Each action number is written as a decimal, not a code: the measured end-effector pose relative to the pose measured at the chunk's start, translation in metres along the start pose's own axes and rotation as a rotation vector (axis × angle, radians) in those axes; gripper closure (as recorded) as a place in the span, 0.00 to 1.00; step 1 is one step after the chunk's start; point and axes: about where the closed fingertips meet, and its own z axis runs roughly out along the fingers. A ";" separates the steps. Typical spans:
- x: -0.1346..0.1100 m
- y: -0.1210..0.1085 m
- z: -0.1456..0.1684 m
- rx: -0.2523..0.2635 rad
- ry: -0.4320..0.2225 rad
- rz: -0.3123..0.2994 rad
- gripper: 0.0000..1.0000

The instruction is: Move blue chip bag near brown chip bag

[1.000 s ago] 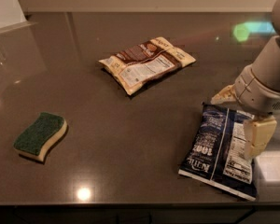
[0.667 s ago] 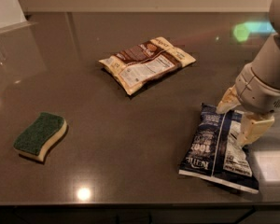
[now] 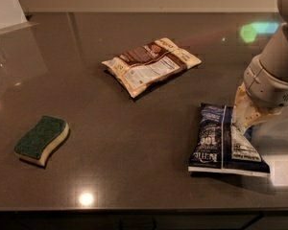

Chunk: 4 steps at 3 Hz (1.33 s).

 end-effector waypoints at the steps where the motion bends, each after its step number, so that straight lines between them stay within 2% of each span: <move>1: -0.002 -0.014 -0.009 0.031 0.015 0.021 1.00; 2: -0.005 -0.047 -0.026 0.097 0.011 0.081 1.00; 4: -0.019 -0.114 -0.043 0.205 -0.051 0.184 1.00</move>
Offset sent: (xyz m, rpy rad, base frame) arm 0.0615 0.0152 0.0527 0.0272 -0.1402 -0.1391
